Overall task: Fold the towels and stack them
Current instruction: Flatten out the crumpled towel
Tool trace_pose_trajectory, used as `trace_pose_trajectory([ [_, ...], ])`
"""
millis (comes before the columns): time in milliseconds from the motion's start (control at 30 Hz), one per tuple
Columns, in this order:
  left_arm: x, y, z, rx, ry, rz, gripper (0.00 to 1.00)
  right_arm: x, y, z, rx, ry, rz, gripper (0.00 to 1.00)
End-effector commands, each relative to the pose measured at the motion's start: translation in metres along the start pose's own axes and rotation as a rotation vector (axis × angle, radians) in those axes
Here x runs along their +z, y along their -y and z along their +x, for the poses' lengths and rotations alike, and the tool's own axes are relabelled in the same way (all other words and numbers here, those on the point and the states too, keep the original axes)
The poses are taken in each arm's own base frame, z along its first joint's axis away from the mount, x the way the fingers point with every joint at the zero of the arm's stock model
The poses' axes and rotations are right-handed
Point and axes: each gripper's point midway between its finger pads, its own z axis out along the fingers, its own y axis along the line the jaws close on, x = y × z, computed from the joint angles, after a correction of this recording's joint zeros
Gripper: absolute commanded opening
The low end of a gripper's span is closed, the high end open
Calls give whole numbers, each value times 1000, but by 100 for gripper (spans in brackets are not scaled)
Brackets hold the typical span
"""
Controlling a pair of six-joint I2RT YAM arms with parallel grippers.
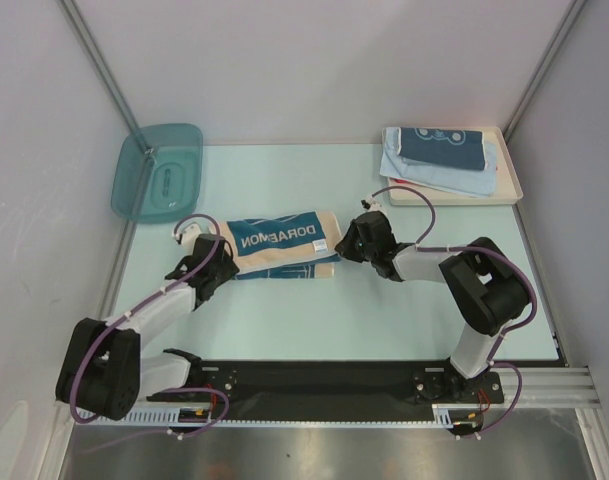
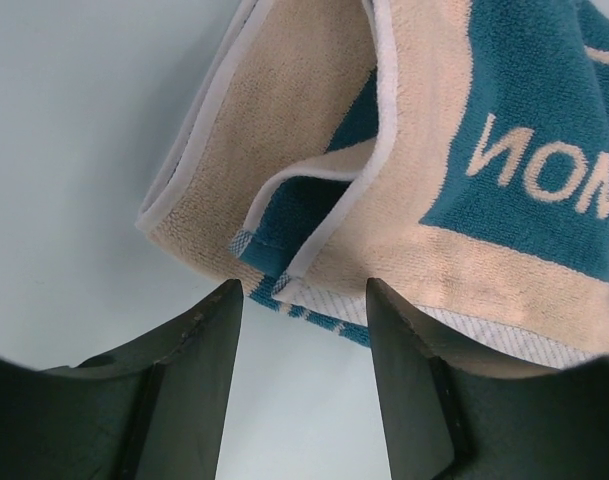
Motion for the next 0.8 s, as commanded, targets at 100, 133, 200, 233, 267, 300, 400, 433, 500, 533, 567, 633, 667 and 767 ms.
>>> trace_pose_trajectory([
  [100,9,11,-13,-20,27,32,56,-7,-12,-27,-20,70,-13,4],
  [133,9,11,-13,-23,28,34,56,-8,-12,-28,-18,72,-11,3],
  [200,9,13,-13,-26,28,47,54,-11,-12,-30,-21,76,-12,3],
  [233,8,14,-14,-28,31,51,53,-11,-13,-30,-24,77,-12,3],
  [267,8,15,-14,-30,31,53,52,-12,-13,-31,-24,79,-12,3],
  [300,8,16,-14,-29,31,57,52,-13,-13,-31,-24,79,-10,2],
  [400,9,16,-13,-28,27,58,47,-14,-12,-32,-27,83,-6,2],
  [433,9,17,-12,-27,23,66,45,-16,-12,-33,-29,85,-8,2],
  [500,9,18,-12,-28,22,71,42,-18,-12,-34,-28,88,-6,2],
  [533,9,19,-11,-29,21,77,39,-19,-12,-35,-28,89,-7,1],
  [567,9,18,-11,-29,18,77,37,-20,-12,-36,-30,92,-6,1],
  [633,8,20,-10,-32,15,85,31,-22,-13,-38,-32,95,-9,1],
  [667,7,22,-10,-30,12,96,31,-22,-13,-39,-33,99,-10,1],
  [767,4,24,-12,-31,15,111,22,-24,-11,-39,-33,101,-5,1],
])
